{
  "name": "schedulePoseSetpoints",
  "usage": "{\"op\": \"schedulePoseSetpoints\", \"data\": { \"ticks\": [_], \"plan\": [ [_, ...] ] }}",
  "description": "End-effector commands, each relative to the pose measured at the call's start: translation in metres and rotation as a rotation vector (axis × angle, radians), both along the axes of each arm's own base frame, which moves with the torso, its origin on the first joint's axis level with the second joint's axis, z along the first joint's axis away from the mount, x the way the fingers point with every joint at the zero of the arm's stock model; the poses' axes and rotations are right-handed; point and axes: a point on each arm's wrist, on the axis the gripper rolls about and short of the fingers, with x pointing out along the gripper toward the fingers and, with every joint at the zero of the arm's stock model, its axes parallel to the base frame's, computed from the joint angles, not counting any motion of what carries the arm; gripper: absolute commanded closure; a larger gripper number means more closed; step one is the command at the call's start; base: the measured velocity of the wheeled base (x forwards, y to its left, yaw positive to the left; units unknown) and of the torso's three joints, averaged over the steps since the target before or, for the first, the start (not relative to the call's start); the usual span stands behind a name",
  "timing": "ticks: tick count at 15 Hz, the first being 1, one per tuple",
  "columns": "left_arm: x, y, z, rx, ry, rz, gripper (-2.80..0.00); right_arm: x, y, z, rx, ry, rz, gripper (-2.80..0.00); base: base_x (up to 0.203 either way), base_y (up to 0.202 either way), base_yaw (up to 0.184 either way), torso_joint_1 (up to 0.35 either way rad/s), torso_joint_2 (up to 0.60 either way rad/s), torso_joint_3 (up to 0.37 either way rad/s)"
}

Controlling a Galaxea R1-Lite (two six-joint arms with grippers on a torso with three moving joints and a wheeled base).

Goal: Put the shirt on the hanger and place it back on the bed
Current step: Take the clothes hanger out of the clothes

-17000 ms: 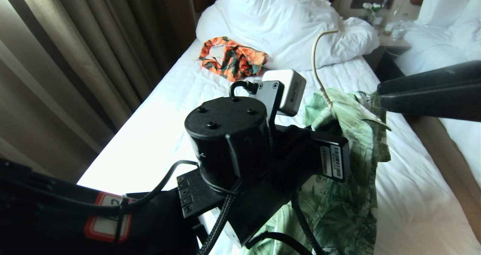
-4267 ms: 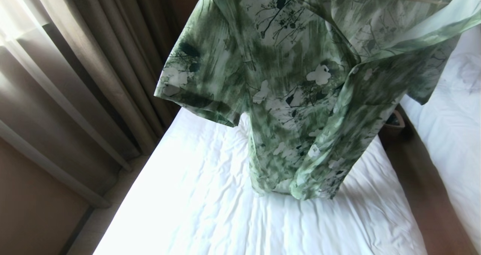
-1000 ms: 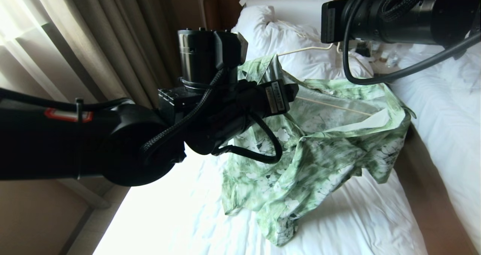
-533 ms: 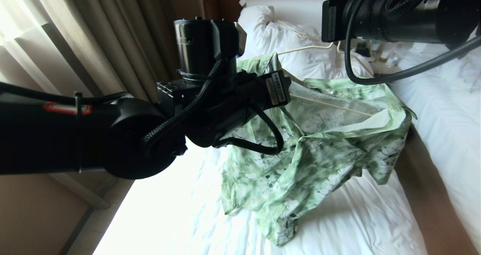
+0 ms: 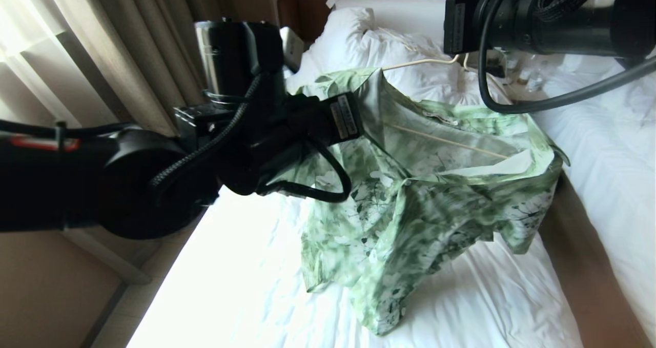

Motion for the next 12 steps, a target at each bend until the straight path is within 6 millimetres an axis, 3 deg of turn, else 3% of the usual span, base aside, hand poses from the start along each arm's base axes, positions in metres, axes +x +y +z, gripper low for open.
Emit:
{"op": "schedulePoseSetpoints", "data": {
  "ticks": [1, 4, 6, 9, 12],
  "plan": [
    [-0.012, 0.037, 0.026, -0.052, -0.055, 0.061, 0.00, 0.000, -0.003, -0.005, -0.011, 0.017, -0.009, 0.00, 0.000, 0.000, 0.000, 0.000, 0.00, 0.000],
    [-0.026, 0.080, 0.047, -0.075, -0.094, 0.144, 0.00, 0.003, -0.005, -0.009, 0.000, 0.029, -0.020, 0.00, 0.000, 0.000, 0.000, 0.000, 0.00, 0.000],
    [-0.039, 0.095, 0.050, -0.049, -0.067, 0.161, 0.00, 0.000, -0.007, -0.006, 0.006, 0.020, -0.020, 0.00, 0.000, 0.000, 0.000, 0.000, 0.00, 0.000],
    [-0.039, 0.102, 0.023, 0.016, 0.010, 0.182, 0.00, -0.003, -0.012, -0.002, 0.009, 0.010, -0.025, 0.00, 0.000, 0.000, 0.000, 0.000, 0.00, 0.000],
    [-0.035, 0.109, -0.005, 0.060, 0.086, 0.227, 0.00, 0.003, -0.007, -0.012, -0.008, 0.036, -0.026, 0.00, 0.000, 0.000, 0.000, 0.000, 0.00, 0.000]
  ]
}}
